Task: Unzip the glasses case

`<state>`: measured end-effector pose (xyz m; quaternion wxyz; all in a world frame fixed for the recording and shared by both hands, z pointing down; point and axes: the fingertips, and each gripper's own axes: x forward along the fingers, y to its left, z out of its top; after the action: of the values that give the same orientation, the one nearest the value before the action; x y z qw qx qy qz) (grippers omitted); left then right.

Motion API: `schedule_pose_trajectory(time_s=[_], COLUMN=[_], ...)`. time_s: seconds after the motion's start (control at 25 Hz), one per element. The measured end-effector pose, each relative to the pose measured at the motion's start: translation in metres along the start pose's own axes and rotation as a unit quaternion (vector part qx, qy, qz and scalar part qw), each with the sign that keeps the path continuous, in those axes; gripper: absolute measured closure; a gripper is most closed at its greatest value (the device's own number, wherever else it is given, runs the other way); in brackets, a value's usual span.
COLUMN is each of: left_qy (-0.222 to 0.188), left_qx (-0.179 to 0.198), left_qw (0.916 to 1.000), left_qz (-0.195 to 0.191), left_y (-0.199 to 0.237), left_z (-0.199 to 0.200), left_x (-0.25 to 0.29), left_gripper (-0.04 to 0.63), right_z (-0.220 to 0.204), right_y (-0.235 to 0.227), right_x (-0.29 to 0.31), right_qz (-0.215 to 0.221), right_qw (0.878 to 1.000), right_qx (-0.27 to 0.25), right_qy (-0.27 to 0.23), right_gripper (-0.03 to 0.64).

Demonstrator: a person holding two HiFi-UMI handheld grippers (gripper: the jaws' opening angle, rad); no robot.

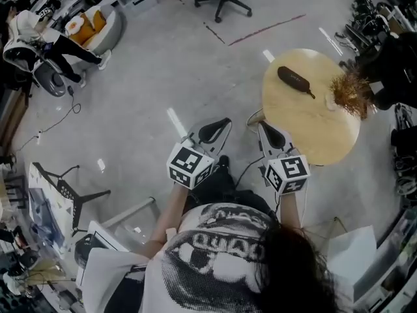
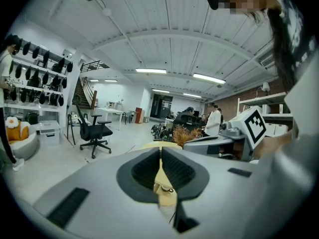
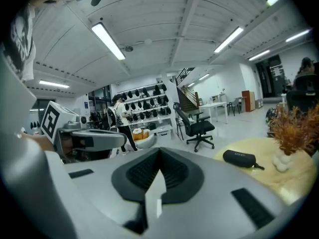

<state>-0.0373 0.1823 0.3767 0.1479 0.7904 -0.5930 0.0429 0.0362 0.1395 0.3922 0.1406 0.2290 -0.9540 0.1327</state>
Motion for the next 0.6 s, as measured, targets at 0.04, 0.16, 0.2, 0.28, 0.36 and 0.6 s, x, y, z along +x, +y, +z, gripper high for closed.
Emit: schedule_pose_trajectory(time_s=[0.04,0.16,0.2,0.28,0.36,0.6], left_qy=[0.001,0.004,0.005,0.006,0.009,0.027], left_qx=[0.000,0.004,0.005,0.004,0.004,0.008], left_qw=[1.0000,0.9995,0.9992,0.9983,0.9971,0.9924], left_qz=[-0.008,-0.032,-0.040,-0.057,-0.075,-0.120], left_y=[0.006,0.020,0.023,0.022,0.019,0.005], left_z=[0.000,0.002,0.003,0.003,0.003,-0.001], left_x=[0.003,0.013,0.017,0.025,0.033,0.056], left_gripper=[0.574,0.574,0.574,0.574,0.574,0.574], right_z=[0.001,0.003,0.003,0.003,0.002,-0.005], right_y=[0.000,-0.003,-0.005,-0.011,-0.018,-0.040], right_x=[0.005,0.017,0.019,0.018,0.016,0.013], right_qz=[-0.007,-0.028,-0.035,-0.050,-0.064,-0.097], right_qw=[1.000,1.000,0.999,0.999,0.998,0.995], right_qx=[0.002,0.002,0.002,0.005,0.011,0.034], right_qy=[0.000,0.003,0.004,0.007,0.006,0.010], right_gripper=[0.620,0.620,0.620,0.620,0.620,0.620])
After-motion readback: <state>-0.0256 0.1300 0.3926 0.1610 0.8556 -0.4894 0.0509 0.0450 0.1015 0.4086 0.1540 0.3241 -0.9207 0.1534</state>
